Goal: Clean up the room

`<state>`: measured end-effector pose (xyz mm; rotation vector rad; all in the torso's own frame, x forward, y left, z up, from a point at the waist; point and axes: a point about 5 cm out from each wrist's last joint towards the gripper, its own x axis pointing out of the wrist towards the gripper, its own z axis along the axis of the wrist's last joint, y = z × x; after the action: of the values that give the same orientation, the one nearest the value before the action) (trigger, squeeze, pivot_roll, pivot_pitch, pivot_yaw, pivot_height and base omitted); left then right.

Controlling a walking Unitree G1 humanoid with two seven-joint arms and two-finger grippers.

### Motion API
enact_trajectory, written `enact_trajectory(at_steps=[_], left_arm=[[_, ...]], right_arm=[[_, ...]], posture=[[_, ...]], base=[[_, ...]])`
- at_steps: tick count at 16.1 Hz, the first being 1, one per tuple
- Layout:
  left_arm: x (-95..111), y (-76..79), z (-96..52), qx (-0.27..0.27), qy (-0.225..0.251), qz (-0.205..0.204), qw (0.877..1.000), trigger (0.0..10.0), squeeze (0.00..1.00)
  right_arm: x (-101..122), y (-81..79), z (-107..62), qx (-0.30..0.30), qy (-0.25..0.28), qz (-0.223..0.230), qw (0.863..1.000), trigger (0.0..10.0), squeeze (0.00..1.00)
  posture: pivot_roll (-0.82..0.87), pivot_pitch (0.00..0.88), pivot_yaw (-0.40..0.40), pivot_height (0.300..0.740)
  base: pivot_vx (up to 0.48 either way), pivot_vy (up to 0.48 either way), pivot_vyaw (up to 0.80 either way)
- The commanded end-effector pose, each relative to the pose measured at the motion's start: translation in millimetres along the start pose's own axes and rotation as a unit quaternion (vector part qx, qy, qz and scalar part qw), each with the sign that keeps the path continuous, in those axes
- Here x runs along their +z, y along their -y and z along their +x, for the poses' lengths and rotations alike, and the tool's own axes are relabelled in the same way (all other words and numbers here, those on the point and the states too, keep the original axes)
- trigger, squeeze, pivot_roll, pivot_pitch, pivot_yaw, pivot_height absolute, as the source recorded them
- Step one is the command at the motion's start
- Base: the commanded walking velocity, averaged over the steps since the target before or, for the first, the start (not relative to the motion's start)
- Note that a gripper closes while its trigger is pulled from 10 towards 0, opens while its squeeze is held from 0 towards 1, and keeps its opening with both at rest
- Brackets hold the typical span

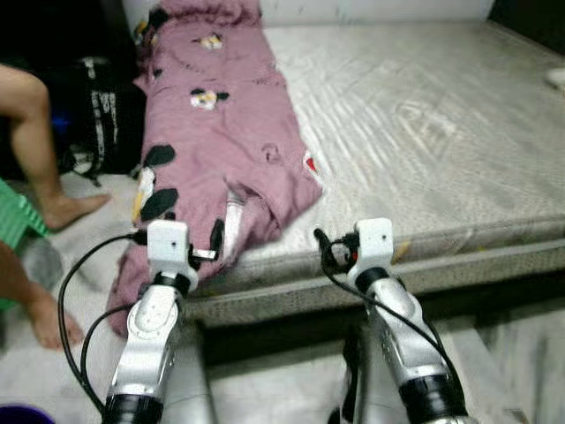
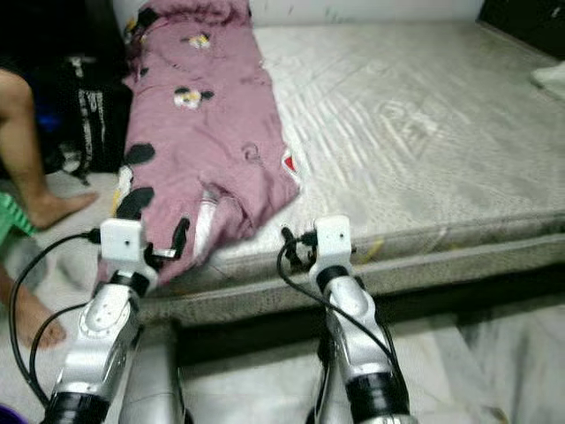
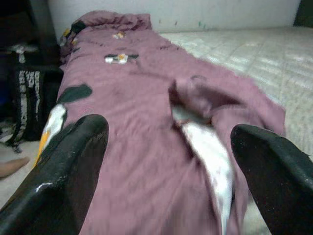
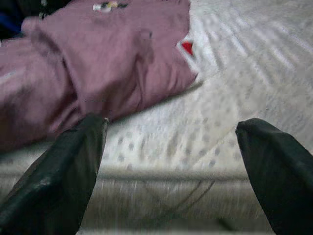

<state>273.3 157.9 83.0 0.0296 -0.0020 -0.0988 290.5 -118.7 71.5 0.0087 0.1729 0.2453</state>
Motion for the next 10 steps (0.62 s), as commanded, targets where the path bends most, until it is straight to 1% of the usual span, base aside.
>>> enact_trajectory(at_steps=[1, 2, 3, 4, 5, 6, 7, 9, 10], left_arm=[[3, -1.0, 1.8, 0.003, 0.002, 0.006, 1.0, 10.0, 0.0], [6, -0.9, 0.7, 0.008, 0.007, 0.013, 1.0, 10.0, 0.0], [9, -0.4, -0.6, 0.011, 0.011, 0.017, 1.0, 10.0, 0.0], [12, -0.5, -3.6, 0.012, 0.016, 0.029, 0.999, 10.0, 0.0], [15, -0.7, -7.4, 0.013, 0.021, 0.033, 0.999, 10.0, 0.0], [19, -4.9, -15.5, 0.024, 0.027, 0.048, 0.998, 10.0, 0.0], [21, -7.7, -19.0, 0.031, 0.029, 0.052, 0.998, 10.0, 0.0], [25, -20.6, -34.4, 0.069, 0.029, 0.058, 0.996, 10.0, 0.0], [27, -26.5, -42.5, 0.088, 0.028, 0.062, 0.994, 10.0, 0.0]], right_arm=[[1, -2.6, 1.8, 0.007, -0.005, -0.009, 1.0, 10.0, 0.0], [1, -9.1, 2.7, 0.027, -0.004, -0.017, 0.999, 10.0, 0.0], [0, -11.7, 3.3, 0.038, -0.01, -0.007, 0.999, 10.0, 0.0], [-4, -14.7, 5.8, 0.057, -0.028, 0.004, 0.998, 10.0, 0.0], [-8, -15.7, 8.7, 0.071, -0.041, -0.002, 0.997, 10.0, 0.0], [-8, -16.1, 15.2, 0.087, -0.046, -0.018, 0.995, 10.0, 0.0], [-7, -16.7, 18.0, 0.092, -0.049, -0.021, 0.994, 10.0, 0.0], [-3, -21.9, 29.0, 0.111, -0.054, -0.028, 0.992, 10.0, 0.0], [1, -26.8, 35.0, 0.121, -0.053, -0.028, 0.991, 10.0, 0.0]], posture=[[0.08, 0.0, -0.003, 0.485], [0.09, 0.0, -0.004, 0.485], [0.1, 0.0, -0.004, 0.485], [0.11, 0.005, -0.005, 0.485], [0.13, 0.013, -0.006, 0.485], [0.16, 0.023, -0.007, 0.485], [0.17, 0.025, -0.007, 0.485], [0.19, 0.031, -0.01, 0.485], [0.25, 0.047, -0.035, 0.485]], base=[[0.0, 0.0, 0.8], [0.0, 0.0, 0.8], [0.0, 0.0, 0.79], [0.0, 0.0, 0.0], [0.0, 0.0, 0.0], [0.0, 0.0, 0.0], [0.0, 0.0, 0.0], [0.0, 0.0, 0.0], [0.0, 0.0, 0.0]])
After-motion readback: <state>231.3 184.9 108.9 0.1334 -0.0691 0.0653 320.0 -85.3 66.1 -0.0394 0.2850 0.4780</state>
